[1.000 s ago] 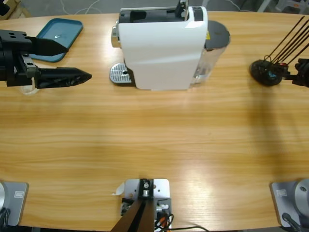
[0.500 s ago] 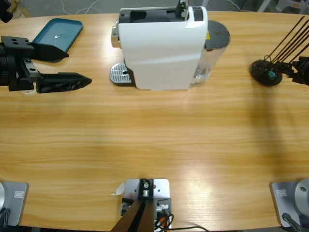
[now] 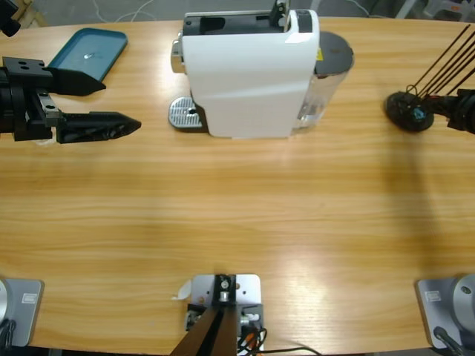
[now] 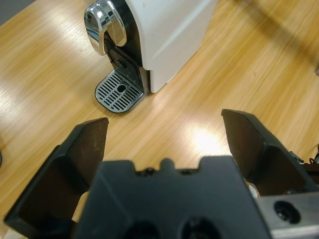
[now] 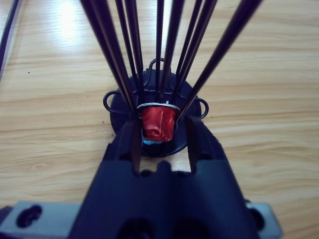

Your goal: Pour coffee

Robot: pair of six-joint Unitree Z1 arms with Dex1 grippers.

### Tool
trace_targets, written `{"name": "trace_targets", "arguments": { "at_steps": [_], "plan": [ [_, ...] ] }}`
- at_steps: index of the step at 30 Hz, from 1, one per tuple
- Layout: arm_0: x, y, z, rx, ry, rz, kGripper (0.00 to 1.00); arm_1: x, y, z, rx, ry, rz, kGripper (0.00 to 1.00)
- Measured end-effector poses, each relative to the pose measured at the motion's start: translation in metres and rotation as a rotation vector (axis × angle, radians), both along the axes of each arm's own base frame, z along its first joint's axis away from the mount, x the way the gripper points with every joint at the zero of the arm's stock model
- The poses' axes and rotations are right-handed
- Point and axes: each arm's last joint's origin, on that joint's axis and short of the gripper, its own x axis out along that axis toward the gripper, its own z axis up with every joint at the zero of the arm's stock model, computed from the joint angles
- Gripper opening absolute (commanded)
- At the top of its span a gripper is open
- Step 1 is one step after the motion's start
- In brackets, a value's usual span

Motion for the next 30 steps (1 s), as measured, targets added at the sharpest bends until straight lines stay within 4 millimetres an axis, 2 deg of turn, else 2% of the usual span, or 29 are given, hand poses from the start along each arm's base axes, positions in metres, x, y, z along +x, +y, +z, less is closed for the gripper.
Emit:
{"name": "trace_targets", "arguments": {
  "at_steps": [2,3,4,12,19,30],
  "plan": [
    [0.0,0.0,0.0,0.0,0.001,0.001,0.987,0.0002,0.0,0.0002,-0.002,-0.003,0.002,0.215],
    [0.0,0.0,0.0,0.0,0.001,0.001,0.987,0.0001,0.0,0.0001,-0.003,-0.003,0.003,0.154],
    [0.0,0.0,0.0,0.0,0.001,0.001,0.987,0.0,0.0,0.0,-0.004,-0.003,0.003,0.133],
    [-0.0025,0.0024,-0.0012,-0.001,0.002,0.002,0.987,-0.0006,0.0,-0.0003,-0.007,-0.005,0.006,0.124],
    [-0.0029,0.0028,-0.0024,0.001,0.004,0.002,0.987,-0.0007,0.0,-0.0004,-0.007,-0.005,0.006,0.0],
    [-0.0038,0.0037,-0.004,0.004,0.007,0.002,0.987,-0.001,-0.0001,-0.0001,-0.012,-0.007,0.011,0.0]
  ]
}}
